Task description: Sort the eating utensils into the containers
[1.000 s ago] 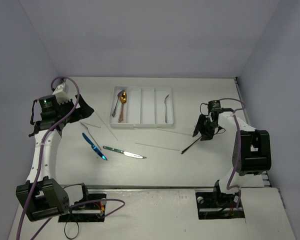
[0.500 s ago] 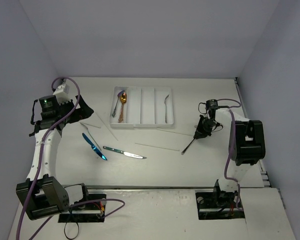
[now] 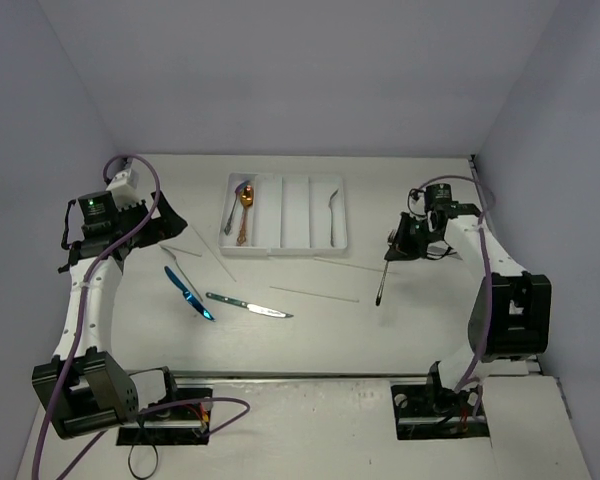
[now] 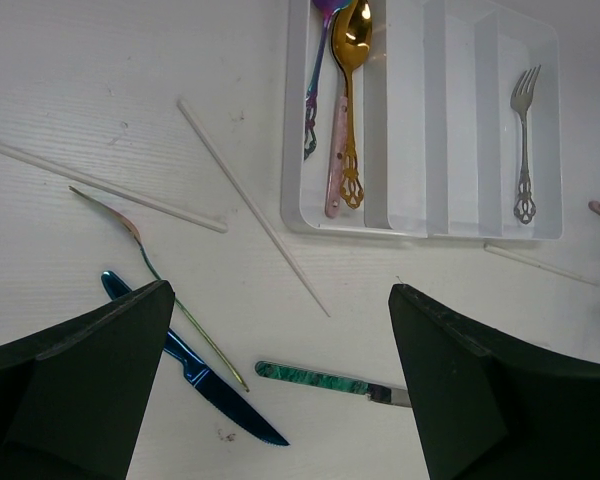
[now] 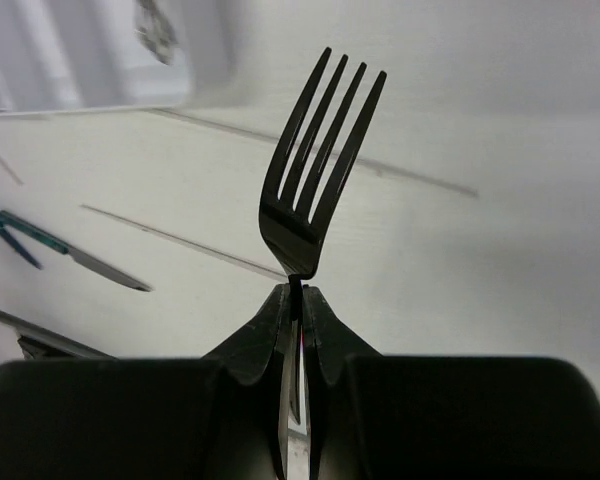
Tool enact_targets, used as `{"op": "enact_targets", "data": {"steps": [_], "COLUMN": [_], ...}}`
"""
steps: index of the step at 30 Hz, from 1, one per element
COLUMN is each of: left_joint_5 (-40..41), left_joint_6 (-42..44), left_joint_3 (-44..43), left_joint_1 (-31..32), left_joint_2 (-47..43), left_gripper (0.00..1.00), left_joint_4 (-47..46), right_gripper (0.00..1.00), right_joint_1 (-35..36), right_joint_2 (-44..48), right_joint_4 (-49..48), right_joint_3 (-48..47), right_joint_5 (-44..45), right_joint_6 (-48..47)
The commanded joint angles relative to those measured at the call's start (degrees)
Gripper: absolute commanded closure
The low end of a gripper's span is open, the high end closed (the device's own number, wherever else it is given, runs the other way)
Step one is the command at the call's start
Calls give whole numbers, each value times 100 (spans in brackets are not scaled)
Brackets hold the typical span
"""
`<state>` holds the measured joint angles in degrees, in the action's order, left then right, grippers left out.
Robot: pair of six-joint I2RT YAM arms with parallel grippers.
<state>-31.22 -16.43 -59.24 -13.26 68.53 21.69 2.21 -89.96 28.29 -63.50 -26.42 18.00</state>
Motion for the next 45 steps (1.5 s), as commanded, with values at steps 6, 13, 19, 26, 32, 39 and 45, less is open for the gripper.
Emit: {"op": "enact_targets", "data": {"steps": [6, 13, 19, 26, 32, 39, 45], "left_joint_5": [-159, -70, -83, -82, -68, 5, 288], "left_joint_6": [117, 392, 518, 504, 509, 548, 636], "left_joint_3": [-263, -263, -239, -114, -60, -117, -94], "left_joint_1": [-45, -45, -45, -45, -45, -47, -45], "left_joint_2": [-101, -243, -288, -330, -324, -295, -253], "left_gripper": [11, 11, 11, 11, 11, 11, 11], "left_joint_4": [-213, -1, 133, 96, 62, 125, 359], "right_gripper": [100, 100, 100, 100, 100, 100, 100], "right_joint_1": [918, 1784, 1851, 1850, 1829, 1769, 1641], "right_joint_2": [-819, -2394, -3571, -4237, -4556, -4892, -5067], "right_joint_4": [115, 118, 107, 90, 63, 80, 80], "right_joint_3": [-3212, -4972, -5816, -6477, -6605, -6505, -6304], "right_joint_5": [-118, 677, 585, 650, 550, 306, 147], "right_joint_6": [-1108, -1336, -1220, -1045, -766, -437, -273]}}
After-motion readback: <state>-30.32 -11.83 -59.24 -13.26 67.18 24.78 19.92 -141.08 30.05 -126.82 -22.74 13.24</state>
